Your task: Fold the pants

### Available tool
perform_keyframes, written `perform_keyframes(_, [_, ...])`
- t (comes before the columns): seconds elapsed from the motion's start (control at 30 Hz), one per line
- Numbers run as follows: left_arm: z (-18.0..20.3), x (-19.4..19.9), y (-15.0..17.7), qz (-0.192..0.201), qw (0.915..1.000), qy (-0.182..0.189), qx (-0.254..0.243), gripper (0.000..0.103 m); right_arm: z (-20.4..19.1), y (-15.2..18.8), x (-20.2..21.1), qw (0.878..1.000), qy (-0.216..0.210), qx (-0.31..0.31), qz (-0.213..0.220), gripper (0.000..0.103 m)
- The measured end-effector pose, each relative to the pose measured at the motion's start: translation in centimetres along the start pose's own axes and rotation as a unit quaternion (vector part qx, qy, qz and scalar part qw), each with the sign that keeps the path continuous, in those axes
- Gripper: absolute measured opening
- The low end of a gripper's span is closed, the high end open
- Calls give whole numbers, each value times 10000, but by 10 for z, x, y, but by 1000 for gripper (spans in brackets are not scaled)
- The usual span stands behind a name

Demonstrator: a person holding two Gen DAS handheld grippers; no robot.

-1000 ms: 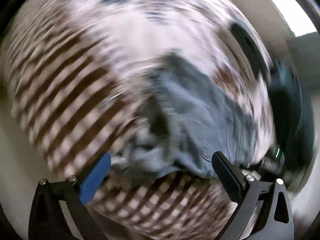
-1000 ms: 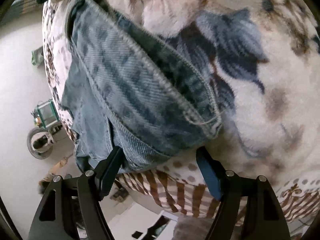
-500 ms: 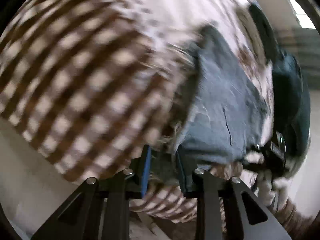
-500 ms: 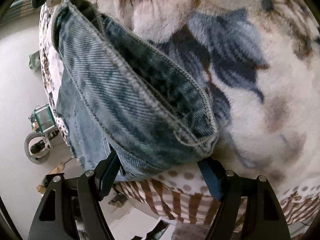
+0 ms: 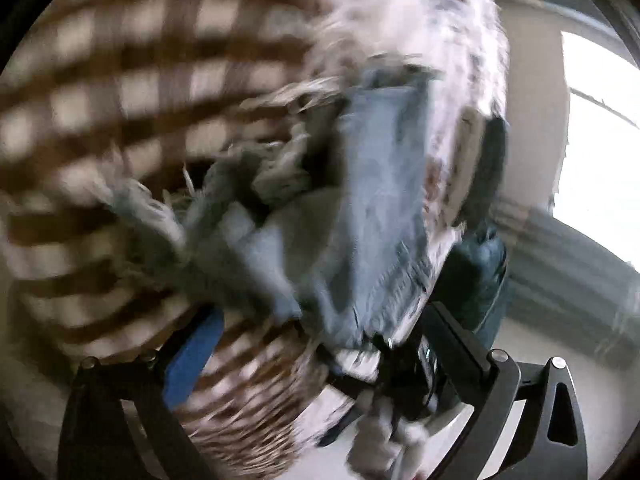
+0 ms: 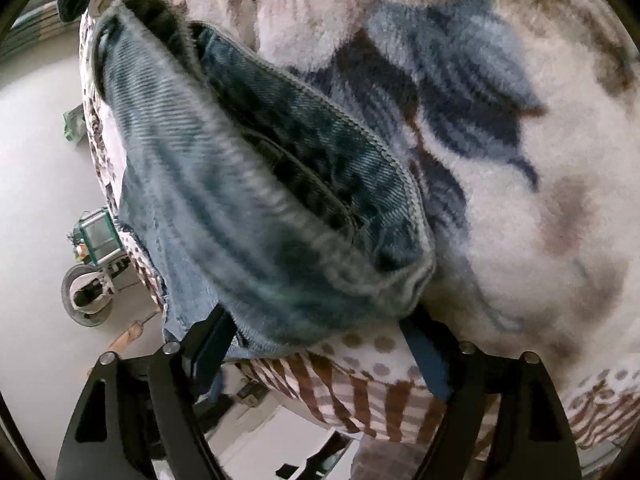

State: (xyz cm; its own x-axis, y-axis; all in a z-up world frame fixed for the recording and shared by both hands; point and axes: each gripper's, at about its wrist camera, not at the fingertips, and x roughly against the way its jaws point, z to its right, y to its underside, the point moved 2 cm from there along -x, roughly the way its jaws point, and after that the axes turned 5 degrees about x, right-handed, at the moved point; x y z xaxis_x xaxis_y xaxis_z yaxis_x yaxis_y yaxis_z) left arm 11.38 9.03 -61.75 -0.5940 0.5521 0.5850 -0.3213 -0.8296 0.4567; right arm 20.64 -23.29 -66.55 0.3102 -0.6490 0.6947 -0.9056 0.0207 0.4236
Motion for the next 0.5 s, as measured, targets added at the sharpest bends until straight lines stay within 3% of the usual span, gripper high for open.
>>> perform_keyframes(0.2, [-13,-30,-29,513,9931,18,1051,100,20,-7,0,9933,-931,-531,431,88])
perform_keyframes(0.3, [-5,-33,-26,798,9926,13,919,100,21,-9,0,9886,-1187,-518,763,88])
perform_keyframes(0.37, [3,-29,-20,923,9937,-48,634,91,20,-11,-3,9885,-1099,-489,920,85])
perform_keyframes(0.43, [12,-21,-16,985,9944,-13,385,59,9,-8,-3,9905,-762,-234,1119,63])
perform_keyframes(0.5, [29,-14,-12,1075,9942,-8,-82,44,-4,-5,2,9907,-597,73,1224,50])
